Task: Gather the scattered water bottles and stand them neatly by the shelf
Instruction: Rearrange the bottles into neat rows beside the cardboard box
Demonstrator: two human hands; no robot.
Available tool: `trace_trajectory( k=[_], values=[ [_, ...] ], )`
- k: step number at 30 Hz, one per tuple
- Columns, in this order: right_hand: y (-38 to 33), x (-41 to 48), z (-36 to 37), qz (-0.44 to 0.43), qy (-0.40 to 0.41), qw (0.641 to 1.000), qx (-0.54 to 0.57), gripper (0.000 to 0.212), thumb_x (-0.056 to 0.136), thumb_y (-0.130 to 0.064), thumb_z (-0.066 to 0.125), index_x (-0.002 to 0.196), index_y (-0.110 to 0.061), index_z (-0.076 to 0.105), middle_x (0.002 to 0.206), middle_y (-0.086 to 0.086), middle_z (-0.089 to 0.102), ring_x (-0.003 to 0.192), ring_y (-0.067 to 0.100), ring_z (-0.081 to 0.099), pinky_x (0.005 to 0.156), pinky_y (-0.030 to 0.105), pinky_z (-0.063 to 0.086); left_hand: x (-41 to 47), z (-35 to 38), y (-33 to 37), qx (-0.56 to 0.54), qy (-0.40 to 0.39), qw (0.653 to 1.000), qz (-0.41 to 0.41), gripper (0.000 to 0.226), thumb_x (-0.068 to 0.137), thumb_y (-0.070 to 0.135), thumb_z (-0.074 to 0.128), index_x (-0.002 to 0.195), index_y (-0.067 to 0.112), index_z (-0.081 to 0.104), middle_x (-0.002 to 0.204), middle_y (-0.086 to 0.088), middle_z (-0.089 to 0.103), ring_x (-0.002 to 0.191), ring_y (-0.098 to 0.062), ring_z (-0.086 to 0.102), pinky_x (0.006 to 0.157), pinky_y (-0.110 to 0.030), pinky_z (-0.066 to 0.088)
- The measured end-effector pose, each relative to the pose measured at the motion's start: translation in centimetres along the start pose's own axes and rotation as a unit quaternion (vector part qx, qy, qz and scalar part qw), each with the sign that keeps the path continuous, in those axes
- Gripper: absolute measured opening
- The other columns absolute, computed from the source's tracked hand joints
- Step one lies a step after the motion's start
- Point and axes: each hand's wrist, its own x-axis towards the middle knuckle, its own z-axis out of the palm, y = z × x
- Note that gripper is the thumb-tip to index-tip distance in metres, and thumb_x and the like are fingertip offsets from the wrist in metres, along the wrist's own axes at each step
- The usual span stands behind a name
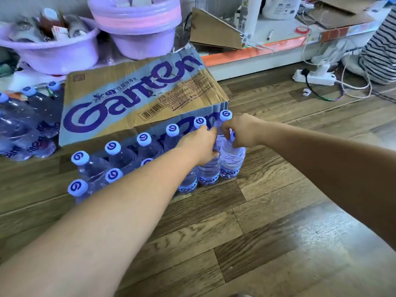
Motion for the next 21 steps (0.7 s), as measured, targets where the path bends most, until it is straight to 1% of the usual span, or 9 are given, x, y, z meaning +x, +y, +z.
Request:
trace_trajectory(
  k=[1,3,5,7,9,11,14,17,21],
  values=[
    [0.0,0.1,-0.2,0.001,-0.009,1.000,-0.003,0.031,0.080,-0.009,0.065,0.110,-0.012,0.062,0.102,0.007,0.049,0.086,0.021,0.047,0.054,0.024,0.034,0.0,0.0,-0.1,0.004,0.006,1.000,0.002,0.041,0.089,0.035,0.055,0.118,0.008,0.044,0.115,-0.014,0.047,0.098,-0.037,0.058,0.067,-0.036,0.039],
    [-0.1,0.2,-0.4,0.001,-0.031,0.999,-0.031,0.033,0.081,-0.015,0.067,0.113,-0.014,0.060,0.114,0.011,0.053,0.092,0.026,0.052,0.067,0.027,0.039,-0.1,0.0,-0.2,0.018,0.017,1.000,0.007,0.044,0.089,0.039,0.054,0.120,0.010,0.043,0.117,-0.012,0.048,0.099,-0.036,0.058,0.067,-0.036,0.039],
    [-0.5,0.1,-0.9,0.002,-0.021,0.996,-0.081,0.033,0.083,-0.031,0.064,0.113,-0.019,0.059,0.117,0.007,0.056,0.102,0.028,0.057,0.070,0.029,0.038,-0.3,-0.2,-0.3,0.031,0.021,0.999,0.019,0.052,0.089,0.047,0.052,0.126,0.012,0.041,0.121,-0.011,0.049,0.104,-0.035,0.057,0.069,-0.036,0.039],
    [-1.3,0.1,-2.0,-0.010,0.066,0.991,-0.118,0.031,0.086,-0.046,0.054,0.105,-0.023,0.060,0.111,0.003,0.061,0.103,0.029,0.060,0.069,0.030,0.039,-0.6,-0.9,-0.6,0.015,0.045,0.999,0.026,0.057,0.089,0.053,0.048,0.127,0.012,0.040,0.123,-0.011,0.050,0.108,-0.034,0.057,0.072,-0.036,0.040],
    [-2.5,0.9,-3.6,-0.040,0.155,0.981,-0.114,0.030,0.086,-0.045,0.049,0.102,-0.021,0.060,0.111,0.003,0.062,0.103,0.030,0.061,0.072,0.034,0.043,-0.8,-2.6,-2.0,-0.027,0.111,0.993,0.009,0.055,0.090,0.054,0.044,0.124,0.012,0.042,0.125,-0.010,0.052,0.110,-0.032,0.056,0.081,-0.039,0.045],
    [-4.4,2.5,-5.2,-0.077,0.172,0.979,-0.076,0.034,0.088,-0.045,0.047,0.107,-0.020,0.058,0.117,0.005,0.060,0.107,0.030,0.059,0.080,0.036,0.045,-1.3,-4.6,-4.7,-0.051,0.165,0.984,-0.041,0.054,0.090,0.053,0.045,0.126,0.014,0.041,0.129,-0.007,0.051,0.113,-0.030,0.055,0.086,-0.040,0.046],
    [-7.3,5.1,-7.2,-0.113,0.153,0.982,-0.009,0.052,0.086,-0.056,0.037,0.120,-0.020,0.052,0.125,0.007,0.055,0.116,0.030,0.054,0.098,0.042,0.042,-2.5,-7.5,-9.8,-0.065,0.158,0.981,-0.093,0.052,0.093,0.047,0.044,0.135,0.016,0.038,0.135,-0.005,0.048,0.119,-0.027,0.051,0.088,-0.039,0.045],
    [-11.0,7.2,-8.6,-0.137,0.136,0.980,0.049,0.051,0.094,-0.048,0.041,0.136,-0.018,0.041,0.138,0.008,0.046,0.127,0.031,0.046,0.100,0.042,0.040,-5.2,-10.6,-16.8,-0.100,0.151,0.970,-0.160,0.052,0.098,0.036,0.039,0.145,0.017,0.030,0.144,-0.010,0.044,0.130,-0.029,0.044,0.103,-0.038,0.038],
    [-16.9,10.9,-9.7,-0.172,0.122,0.976,0.060,0.054,0.097,-0.045,0.040,0.142,-0.016,0.034,0.144,0.008,0.040,0.132,0.029,0.041,0.101,0.040,0.039,-10.4,-14.7,-27.5,-0.109,0.176,0.924,-0.323,0.055,0.100,0.036,0.032,0.149,0.015,0.018,0.153,-0.013,0.031,0.136,-0.034,0.036,0.106,-0.038,0.032]
  ],
)
